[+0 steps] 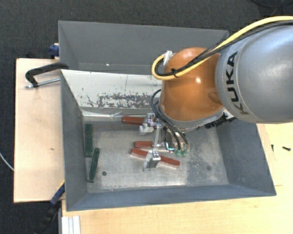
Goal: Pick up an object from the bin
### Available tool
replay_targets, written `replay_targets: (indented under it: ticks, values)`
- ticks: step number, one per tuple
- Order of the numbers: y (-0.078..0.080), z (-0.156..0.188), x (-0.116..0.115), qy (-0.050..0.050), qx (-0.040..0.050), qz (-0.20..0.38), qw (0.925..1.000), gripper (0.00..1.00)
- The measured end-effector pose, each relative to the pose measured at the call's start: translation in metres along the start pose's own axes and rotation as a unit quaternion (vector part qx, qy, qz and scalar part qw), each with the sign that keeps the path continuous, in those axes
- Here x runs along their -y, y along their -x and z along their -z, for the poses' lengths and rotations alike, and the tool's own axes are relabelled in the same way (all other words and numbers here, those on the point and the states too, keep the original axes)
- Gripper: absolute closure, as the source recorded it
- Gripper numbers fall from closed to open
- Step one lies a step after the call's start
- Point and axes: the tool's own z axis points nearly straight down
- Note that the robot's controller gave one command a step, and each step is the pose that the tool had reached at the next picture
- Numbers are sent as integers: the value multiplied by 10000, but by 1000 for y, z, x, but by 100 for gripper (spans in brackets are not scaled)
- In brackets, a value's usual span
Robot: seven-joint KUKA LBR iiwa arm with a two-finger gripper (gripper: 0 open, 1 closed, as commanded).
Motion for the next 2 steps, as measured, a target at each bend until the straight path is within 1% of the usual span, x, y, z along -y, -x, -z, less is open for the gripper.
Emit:
replay_targets:
  ticks: [1, 2]
  values:
    - [1, 4, 1, 6, 38, -9, 10000, 0]
    - [40, -110, 29, 14, 75, 319, 9995, 100]
